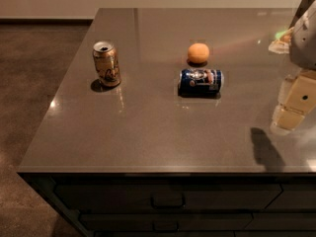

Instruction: Move orange near orange can

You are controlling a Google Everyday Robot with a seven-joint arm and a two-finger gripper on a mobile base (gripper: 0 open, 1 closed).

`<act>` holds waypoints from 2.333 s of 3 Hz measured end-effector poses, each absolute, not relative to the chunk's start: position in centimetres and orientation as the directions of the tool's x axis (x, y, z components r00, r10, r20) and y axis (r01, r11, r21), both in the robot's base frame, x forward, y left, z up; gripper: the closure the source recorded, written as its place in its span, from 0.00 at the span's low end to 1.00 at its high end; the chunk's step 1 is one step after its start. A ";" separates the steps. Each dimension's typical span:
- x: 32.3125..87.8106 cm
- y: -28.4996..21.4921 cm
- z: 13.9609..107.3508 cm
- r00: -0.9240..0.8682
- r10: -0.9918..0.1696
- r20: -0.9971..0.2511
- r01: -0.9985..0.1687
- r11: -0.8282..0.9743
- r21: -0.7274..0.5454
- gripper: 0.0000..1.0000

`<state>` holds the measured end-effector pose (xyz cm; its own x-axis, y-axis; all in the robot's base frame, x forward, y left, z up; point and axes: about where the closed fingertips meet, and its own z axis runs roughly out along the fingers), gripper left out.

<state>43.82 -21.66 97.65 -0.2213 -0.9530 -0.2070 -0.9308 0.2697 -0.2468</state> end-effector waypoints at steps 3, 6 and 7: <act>47.4 -21.5 97.7 -0.262 -0.914 -0.309 -0.919 0.334 -0.209 0.00; 59.7 -18.6 95.5 -0.480 -0.748 -0.458 -0.805 0.583 -0.110 0.00; 63.6 -17.1 94.3 -0.566 -0.657 -0.498 -0.732 0.678 -0.064 0.00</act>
Offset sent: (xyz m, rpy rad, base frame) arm 0.0241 0.0017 -0.0023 0.0646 0.0311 -0.0265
